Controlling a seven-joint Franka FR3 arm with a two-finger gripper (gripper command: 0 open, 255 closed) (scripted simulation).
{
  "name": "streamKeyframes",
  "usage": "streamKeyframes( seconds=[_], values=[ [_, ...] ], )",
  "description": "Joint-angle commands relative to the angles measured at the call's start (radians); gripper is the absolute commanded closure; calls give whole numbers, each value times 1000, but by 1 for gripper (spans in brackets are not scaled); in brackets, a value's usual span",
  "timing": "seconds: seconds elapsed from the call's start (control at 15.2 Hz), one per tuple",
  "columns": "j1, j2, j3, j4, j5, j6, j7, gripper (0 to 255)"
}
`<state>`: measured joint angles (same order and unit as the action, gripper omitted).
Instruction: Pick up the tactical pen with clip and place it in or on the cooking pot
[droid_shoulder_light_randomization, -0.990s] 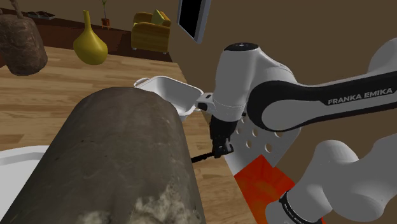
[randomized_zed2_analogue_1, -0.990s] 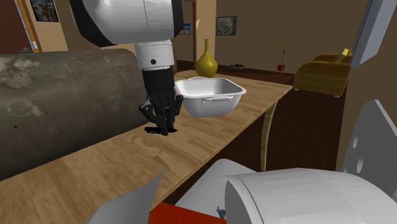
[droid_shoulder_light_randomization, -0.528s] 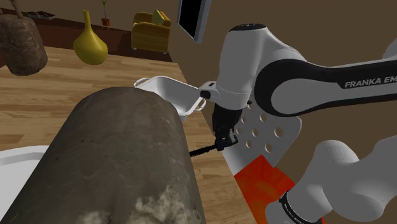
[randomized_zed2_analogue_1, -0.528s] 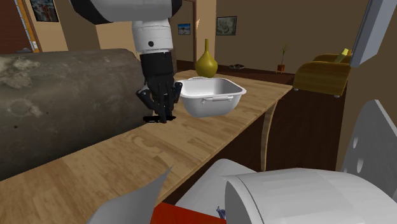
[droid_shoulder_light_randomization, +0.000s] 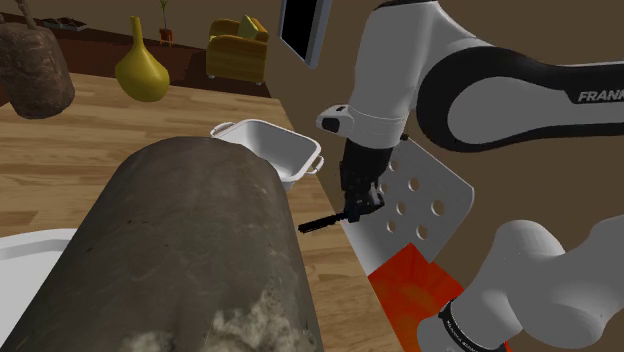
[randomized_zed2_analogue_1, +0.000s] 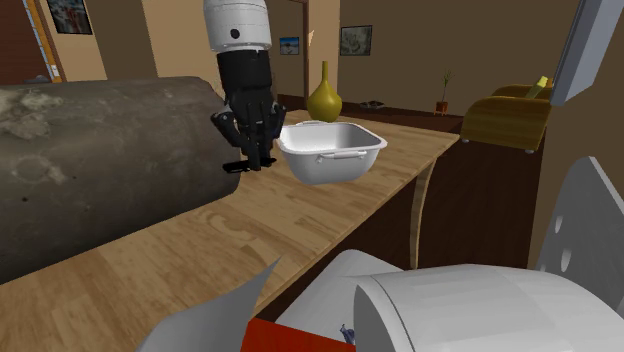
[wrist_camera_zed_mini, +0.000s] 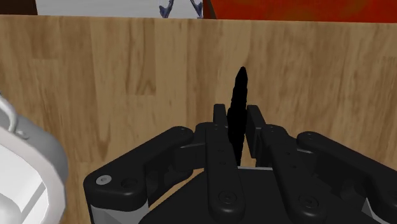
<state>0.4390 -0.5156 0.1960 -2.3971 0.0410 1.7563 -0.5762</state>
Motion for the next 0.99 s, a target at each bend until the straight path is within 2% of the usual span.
streamKeyframes(
  seconds=[0.0, 0.46, 0.92],
  values=[
    [0, -4, -1, 23, 0, -27, 1, 255],
    [-2, -8, -6, 109, -3, -117, -3, 255],
    [-62, 205, -70, 293, -73, -87, -93, 255]
  ],
)
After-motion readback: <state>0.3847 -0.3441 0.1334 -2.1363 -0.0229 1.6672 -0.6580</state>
